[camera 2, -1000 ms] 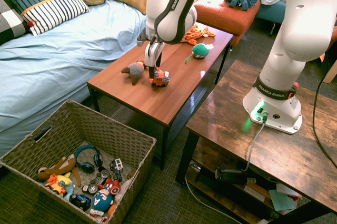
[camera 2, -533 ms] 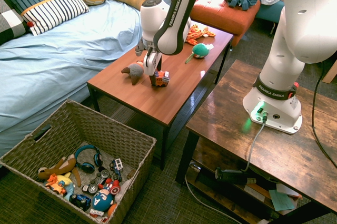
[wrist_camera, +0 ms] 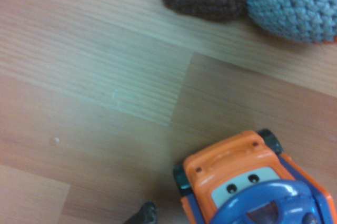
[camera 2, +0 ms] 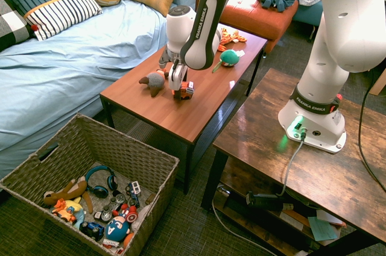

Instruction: Put the toy car in the basket

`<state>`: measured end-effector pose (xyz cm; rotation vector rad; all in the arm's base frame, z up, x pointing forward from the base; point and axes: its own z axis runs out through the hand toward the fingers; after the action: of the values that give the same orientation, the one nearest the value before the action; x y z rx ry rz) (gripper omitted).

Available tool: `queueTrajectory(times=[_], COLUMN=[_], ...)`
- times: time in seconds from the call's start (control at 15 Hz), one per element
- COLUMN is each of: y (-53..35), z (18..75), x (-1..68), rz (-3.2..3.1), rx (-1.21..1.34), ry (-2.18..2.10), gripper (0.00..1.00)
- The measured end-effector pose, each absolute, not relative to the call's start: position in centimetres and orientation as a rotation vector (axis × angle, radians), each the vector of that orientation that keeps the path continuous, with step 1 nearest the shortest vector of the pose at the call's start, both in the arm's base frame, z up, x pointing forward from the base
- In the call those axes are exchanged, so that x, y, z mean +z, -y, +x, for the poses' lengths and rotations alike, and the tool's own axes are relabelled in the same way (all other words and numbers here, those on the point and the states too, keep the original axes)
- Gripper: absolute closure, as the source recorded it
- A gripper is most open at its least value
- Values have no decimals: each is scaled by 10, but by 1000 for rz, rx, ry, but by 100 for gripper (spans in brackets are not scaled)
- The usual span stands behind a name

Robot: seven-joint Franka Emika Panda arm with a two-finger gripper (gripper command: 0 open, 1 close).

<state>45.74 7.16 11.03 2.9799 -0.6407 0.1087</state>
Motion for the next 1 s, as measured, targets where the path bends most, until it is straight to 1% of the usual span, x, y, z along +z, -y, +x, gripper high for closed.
queueTrajectory(times=[0.53, 0.73, 0.87, 1.0], y=[-62, -46, -46, -64], z=[452, 442, 440, 442], x=[110, 111, 123, 152], rz=[2980, 2968, 2962, 2959], rx=[111, 111, 140, 198], ry=[622, 628, 621, 612], gripper=[100, 100, 100, 100])
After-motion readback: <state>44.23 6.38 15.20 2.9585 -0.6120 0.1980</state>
